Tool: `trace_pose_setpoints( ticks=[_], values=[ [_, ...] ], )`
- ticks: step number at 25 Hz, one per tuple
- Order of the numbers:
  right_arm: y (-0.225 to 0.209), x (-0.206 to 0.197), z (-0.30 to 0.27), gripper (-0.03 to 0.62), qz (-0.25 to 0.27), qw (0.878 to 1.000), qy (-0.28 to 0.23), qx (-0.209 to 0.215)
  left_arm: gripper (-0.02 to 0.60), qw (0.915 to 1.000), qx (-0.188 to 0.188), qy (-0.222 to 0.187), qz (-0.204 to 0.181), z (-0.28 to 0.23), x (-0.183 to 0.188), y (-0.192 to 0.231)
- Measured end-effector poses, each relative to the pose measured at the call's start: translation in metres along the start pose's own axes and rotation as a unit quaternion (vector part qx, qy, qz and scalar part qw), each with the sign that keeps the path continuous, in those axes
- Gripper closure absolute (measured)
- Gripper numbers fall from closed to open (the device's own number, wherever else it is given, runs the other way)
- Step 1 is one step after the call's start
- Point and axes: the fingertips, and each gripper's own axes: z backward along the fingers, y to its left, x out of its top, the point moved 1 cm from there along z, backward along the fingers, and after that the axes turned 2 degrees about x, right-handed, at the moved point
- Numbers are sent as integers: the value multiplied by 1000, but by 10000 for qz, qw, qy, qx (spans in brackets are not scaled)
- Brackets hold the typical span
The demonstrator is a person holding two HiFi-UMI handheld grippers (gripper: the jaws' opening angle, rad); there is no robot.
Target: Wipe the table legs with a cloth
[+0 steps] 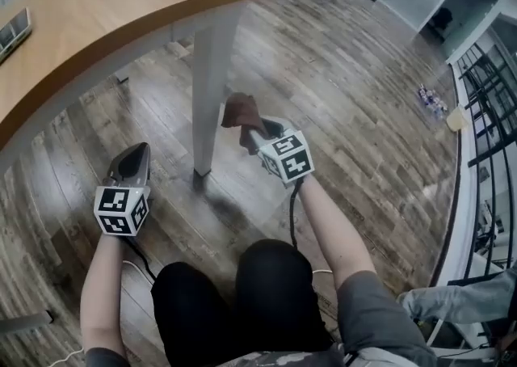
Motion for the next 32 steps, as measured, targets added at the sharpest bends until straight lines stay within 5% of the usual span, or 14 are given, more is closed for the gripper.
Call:
trace_pose_setpoints(
  ticks=[3, 10, 16, 23, 32],
  values=[
    [-12, 58, 14, 499, 351, 9979, -544, 38, 561, 9992, 66, -252, -300, -7, 38, 0],
    [-40, 160, 32, 499, 981, 9801, -1695, 325, 561, 9961, 271, -819, -170, -30, 110, -15],
    [-34, 212, 46, 499, 1004, 9572, -2434, 1203, 561, 9965, 393, -721, -166, -57, 123, -29],
    [-9, 163, 23, 497, 1073, 9544, -2315, 1549, 561, 9964, 376, -682, -334, -74, 74, -28],
    [19, 45, -41, 497, 784, 9704, -1510, 1715, 561, 9972, 642, -341, 195, -87, -39, 4]
  ],
)
